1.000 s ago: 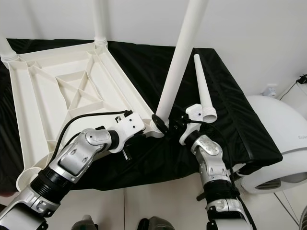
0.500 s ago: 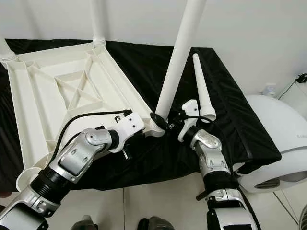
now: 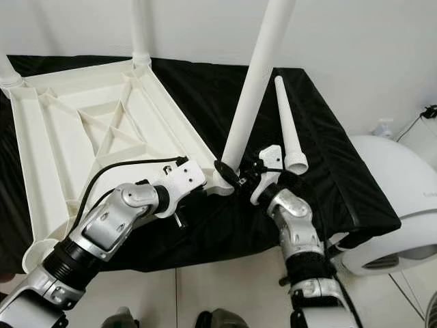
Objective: Building children table
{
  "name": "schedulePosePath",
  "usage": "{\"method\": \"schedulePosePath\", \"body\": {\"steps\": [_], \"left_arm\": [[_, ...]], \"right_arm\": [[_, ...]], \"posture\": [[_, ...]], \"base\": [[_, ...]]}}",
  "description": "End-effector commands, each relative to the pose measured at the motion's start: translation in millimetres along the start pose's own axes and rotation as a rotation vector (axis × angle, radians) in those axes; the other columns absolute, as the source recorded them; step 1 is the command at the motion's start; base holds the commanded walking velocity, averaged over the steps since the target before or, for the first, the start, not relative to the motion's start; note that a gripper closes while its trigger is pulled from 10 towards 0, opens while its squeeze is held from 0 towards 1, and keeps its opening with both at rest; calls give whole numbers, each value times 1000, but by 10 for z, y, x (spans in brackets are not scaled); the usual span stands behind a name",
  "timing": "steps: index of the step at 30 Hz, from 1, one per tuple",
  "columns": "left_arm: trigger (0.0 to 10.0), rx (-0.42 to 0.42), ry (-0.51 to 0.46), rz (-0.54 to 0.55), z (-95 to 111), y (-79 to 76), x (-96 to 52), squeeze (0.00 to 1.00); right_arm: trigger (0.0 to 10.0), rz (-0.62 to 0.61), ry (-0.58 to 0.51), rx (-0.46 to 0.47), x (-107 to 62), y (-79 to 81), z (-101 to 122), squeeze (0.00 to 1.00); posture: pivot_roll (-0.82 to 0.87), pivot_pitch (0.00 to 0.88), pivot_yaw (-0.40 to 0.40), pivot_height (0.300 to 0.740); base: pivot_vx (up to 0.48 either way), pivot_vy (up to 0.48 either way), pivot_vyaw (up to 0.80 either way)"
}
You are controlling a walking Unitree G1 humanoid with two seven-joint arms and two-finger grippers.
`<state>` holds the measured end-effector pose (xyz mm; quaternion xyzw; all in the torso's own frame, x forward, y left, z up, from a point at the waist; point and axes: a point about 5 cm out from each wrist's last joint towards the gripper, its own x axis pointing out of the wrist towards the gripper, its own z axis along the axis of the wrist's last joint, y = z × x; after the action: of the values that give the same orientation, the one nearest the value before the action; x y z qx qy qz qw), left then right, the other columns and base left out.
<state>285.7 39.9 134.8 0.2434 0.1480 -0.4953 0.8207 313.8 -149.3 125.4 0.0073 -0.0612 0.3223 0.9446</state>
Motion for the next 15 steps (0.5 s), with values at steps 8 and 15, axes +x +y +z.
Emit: {"method": "schedulePosePath", "body": {"steps": [8, 15], "left_arm": [[10000, -3, 12, -55, -15, -103, 29, 0], [10000, -3, 10, -56, -11, -111, 34, 0]], "right_arm": [[10000, -212, -20, 33, 60, 83, -33, 0], [10000, -318, -1, 57, 108, 152, -87, 0]], "posture": [[41, 22, -91, 740], [46, 18, -96, 740]], "base": [[0, 0, 0], [0, 0, 0]]}}
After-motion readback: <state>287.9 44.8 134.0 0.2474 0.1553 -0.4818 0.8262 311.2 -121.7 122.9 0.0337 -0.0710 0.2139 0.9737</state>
